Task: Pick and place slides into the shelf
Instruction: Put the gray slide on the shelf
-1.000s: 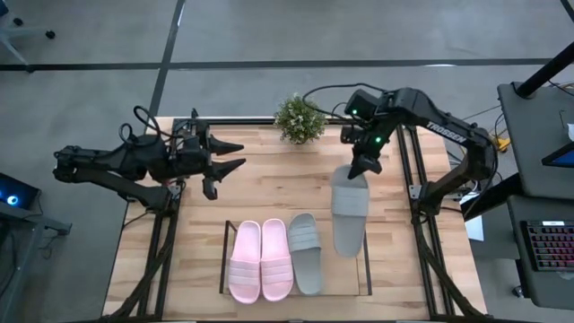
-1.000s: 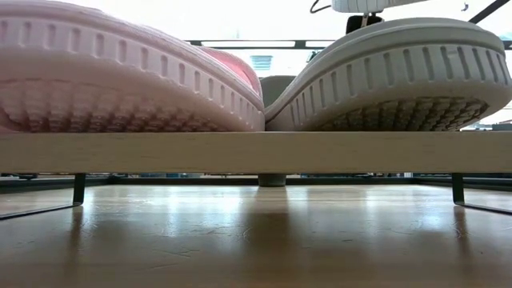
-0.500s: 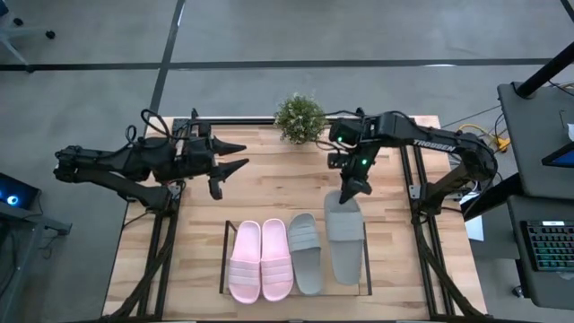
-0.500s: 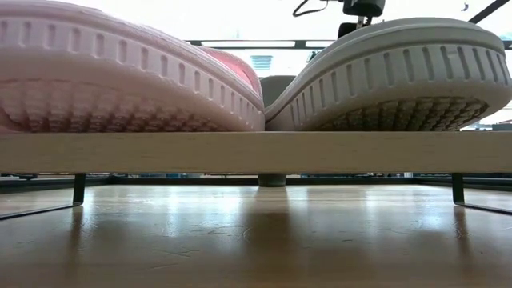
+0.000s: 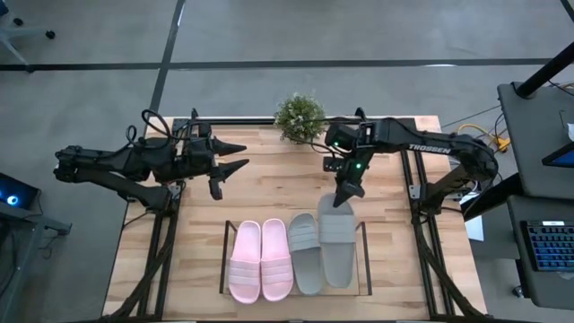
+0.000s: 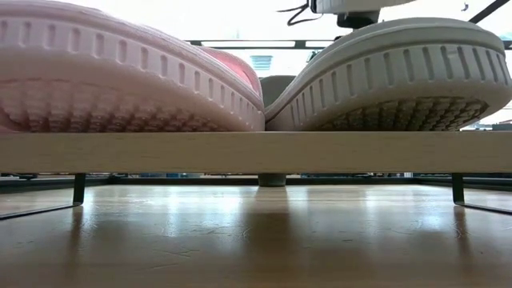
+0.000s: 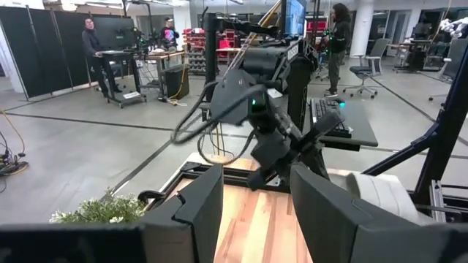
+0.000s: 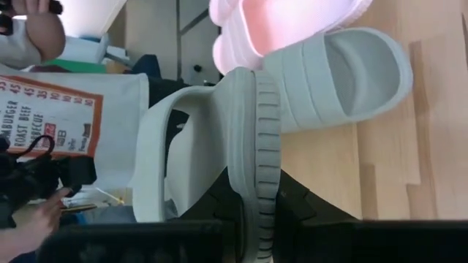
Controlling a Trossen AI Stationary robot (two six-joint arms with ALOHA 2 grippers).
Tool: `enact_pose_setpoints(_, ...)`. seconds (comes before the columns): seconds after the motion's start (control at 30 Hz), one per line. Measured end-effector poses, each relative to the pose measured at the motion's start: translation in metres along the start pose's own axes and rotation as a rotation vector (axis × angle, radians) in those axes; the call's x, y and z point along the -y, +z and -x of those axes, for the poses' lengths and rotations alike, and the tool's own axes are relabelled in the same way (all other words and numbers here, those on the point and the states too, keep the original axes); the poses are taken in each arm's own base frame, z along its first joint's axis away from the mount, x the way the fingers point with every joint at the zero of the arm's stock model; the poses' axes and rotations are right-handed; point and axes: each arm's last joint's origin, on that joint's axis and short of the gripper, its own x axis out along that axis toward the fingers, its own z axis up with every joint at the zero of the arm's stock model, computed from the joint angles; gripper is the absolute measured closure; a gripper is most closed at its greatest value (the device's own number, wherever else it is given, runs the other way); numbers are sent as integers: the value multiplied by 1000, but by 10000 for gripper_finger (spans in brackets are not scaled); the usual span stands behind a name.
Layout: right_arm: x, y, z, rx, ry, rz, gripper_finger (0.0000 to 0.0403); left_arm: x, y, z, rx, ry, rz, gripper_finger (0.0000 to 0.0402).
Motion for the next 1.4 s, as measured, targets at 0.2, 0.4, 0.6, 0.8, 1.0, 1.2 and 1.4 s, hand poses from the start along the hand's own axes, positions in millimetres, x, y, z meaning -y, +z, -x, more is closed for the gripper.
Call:
enact_pose_setpoints(0.2,20,-7,-18,-14,-3,-49,377,0,0,0,0,0,0,256)
enact_pose_setpoints(0.4,36,-18,-29,-52,-11,-81,377,0,0,0,1,0,0,256)
enact_pose_setpoints(0.6,48,-21,-39,-24,-4,-81,377,0,0,0,1,1,0,256)
enact_pose_setpoints(0.8,60,-31,-49,-45,5,-107,378,0,0,1,3,1,1,256)
enact_pose_setpoints(1.0,71,-40,-59,-51,52,-96,378,-1,1,2,6,1,2,256)
enact_pose_setpoints(1.2,76,-39,-64,-19,108,-87,378,-1,1,2,8,5,4,256)
enact_pose_setpoints(1.4,80,-44,-69,-24,123,-81,379,-2,2,2,9,17,5,256)
